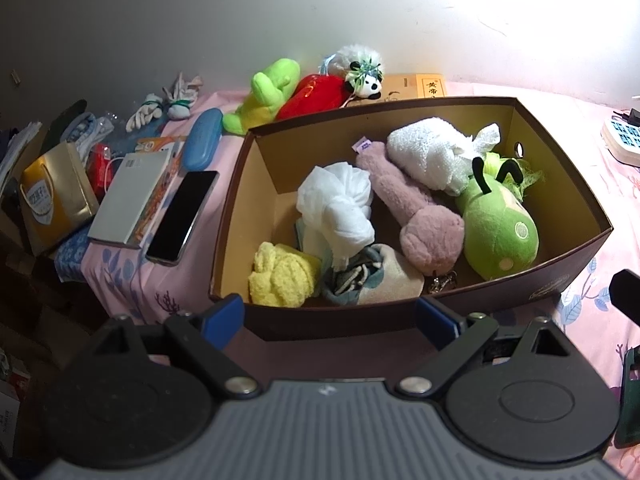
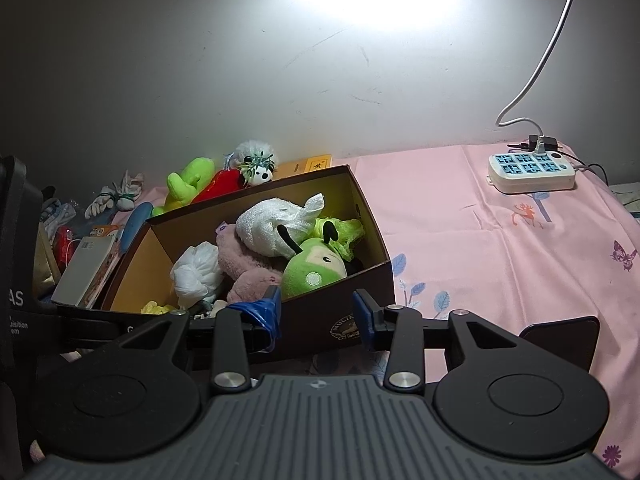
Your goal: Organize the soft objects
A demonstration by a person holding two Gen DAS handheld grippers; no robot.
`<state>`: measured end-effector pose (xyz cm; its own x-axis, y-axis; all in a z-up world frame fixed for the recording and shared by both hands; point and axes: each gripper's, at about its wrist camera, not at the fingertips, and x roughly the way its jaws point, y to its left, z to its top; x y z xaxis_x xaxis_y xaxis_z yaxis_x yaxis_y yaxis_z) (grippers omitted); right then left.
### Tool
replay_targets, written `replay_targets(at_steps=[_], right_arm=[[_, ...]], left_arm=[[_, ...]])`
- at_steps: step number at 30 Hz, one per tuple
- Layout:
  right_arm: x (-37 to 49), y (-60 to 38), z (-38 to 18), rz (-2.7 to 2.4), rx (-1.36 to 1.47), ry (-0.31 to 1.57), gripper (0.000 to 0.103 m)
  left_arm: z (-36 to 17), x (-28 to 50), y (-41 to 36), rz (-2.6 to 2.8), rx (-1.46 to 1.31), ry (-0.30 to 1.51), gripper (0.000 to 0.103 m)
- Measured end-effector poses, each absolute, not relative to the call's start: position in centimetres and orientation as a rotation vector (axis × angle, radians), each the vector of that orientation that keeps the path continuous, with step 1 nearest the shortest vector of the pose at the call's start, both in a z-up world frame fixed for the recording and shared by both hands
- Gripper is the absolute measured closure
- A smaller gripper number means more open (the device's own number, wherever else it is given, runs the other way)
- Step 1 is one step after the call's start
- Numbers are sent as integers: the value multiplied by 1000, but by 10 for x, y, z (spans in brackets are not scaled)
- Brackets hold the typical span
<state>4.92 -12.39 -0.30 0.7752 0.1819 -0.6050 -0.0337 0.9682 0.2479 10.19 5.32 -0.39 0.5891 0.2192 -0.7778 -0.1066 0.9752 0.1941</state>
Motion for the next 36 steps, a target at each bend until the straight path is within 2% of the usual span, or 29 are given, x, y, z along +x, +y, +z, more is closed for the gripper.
replay_targets(at_steps=[36], right_arm=[[50,-119,-2,123,210,682,80]], left_arm=[[2,96,61,178,98,888,8]])
